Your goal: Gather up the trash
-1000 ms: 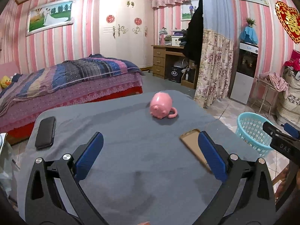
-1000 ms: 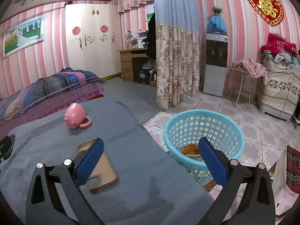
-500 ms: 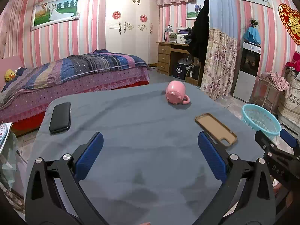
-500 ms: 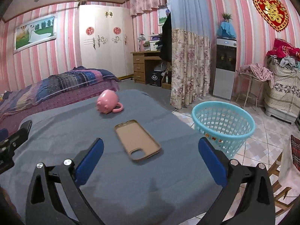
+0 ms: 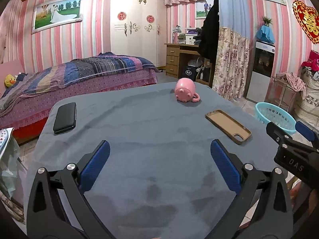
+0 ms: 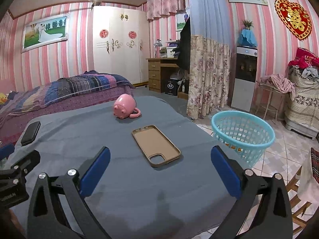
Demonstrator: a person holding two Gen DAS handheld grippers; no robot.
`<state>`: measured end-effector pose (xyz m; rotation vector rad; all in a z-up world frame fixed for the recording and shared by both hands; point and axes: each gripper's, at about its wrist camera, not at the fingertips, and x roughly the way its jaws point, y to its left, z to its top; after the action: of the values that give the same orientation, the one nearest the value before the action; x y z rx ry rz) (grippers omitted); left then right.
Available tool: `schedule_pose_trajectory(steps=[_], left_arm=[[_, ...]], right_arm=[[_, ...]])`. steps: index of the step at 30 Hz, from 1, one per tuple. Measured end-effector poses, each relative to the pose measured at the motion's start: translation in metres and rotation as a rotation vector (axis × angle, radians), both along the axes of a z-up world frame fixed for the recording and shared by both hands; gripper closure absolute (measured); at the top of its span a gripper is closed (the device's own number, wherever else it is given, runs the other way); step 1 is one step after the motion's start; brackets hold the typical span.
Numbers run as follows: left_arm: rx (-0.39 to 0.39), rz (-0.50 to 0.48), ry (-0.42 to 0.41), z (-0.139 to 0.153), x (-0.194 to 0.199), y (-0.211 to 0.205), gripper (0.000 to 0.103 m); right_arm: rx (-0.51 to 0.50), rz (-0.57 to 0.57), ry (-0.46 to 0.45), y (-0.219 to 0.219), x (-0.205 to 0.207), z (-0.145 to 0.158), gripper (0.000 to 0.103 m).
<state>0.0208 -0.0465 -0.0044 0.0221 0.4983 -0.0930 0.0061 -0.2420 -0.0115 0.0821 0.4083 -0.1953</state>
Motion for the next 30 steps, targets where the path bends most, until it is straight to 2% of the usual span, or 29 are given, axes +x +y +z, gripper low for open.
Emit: schedule_pose_trajectory(steps=[12,30], left_arm=[[0.025,-0.01,-0.021,0.0036,-0.0076,-0.0066,0.005],[0.032,-0.002,-0.025,0.0084,-0.0094,-0.0033,0.005]], right_arm=[[-0.038,0.01,-0.012,0.0022,0.0,0.0015,0.004],[-0.038,0.026,-0.013,0.0012,0.0009,0.0017,0.004]])
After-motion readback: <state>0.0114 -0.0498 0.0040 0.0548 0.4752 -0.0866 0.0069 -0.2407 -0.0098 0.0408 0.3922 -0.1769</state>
